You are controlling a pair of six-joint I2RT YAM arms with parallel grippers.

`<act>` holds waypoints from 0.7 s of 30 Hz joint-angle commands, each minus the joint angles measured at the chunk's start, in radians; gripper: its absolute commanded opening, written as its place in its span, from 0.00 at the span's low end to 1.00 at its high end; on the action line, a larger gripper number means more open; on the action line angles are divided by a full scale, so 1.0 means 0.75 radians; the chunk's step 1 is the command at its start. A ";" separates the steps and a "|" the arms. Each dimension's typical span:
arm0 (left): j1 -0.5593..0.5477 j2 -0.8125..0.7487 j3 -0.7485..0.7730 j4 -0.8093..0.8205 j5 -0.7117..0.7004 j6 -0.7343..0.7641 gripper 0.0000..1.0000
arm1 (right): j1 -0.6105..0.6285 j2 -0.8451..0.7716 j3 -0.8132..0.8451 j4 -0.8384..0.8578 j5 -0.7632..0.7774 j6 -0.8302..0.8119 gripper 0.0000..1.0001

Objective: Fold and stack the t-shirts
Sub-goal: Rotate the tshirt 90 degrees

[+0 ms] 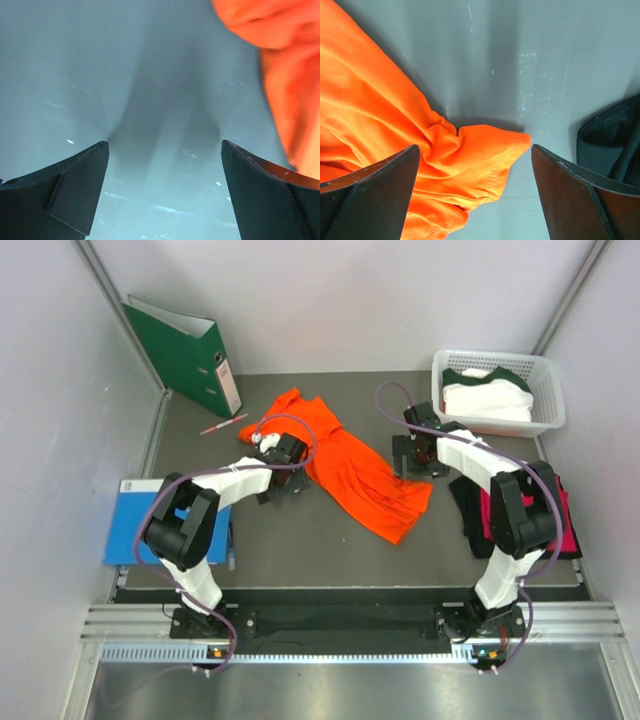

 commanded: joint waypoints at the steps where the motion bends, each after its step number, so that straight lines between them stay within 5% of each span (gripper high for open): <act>1: -0.003 -0.092 0.082 0.029 -0.048 0.012 0.98 | -0.001 -0.072 0.035 0.077 0.001 -0.009 0.93; 4: -0.011 -0.064 0.156 0.015 0.104 0.017 0.97 | -0.018 -0.029 0.051 0.118 -0.001 -0.024 0.93; 10: -0.101 -0.121 -0.126 0.456 0.416 -0.149 0.84 | -0.036 0.084 0.133 0.165 0.001 -0.022 0.93; 21: -0.403 0.037 -0.143 0.582 0.400 -0.321 0.63 | -0.093 0.123 0.113 0.196 -0.032 -0.011 0.93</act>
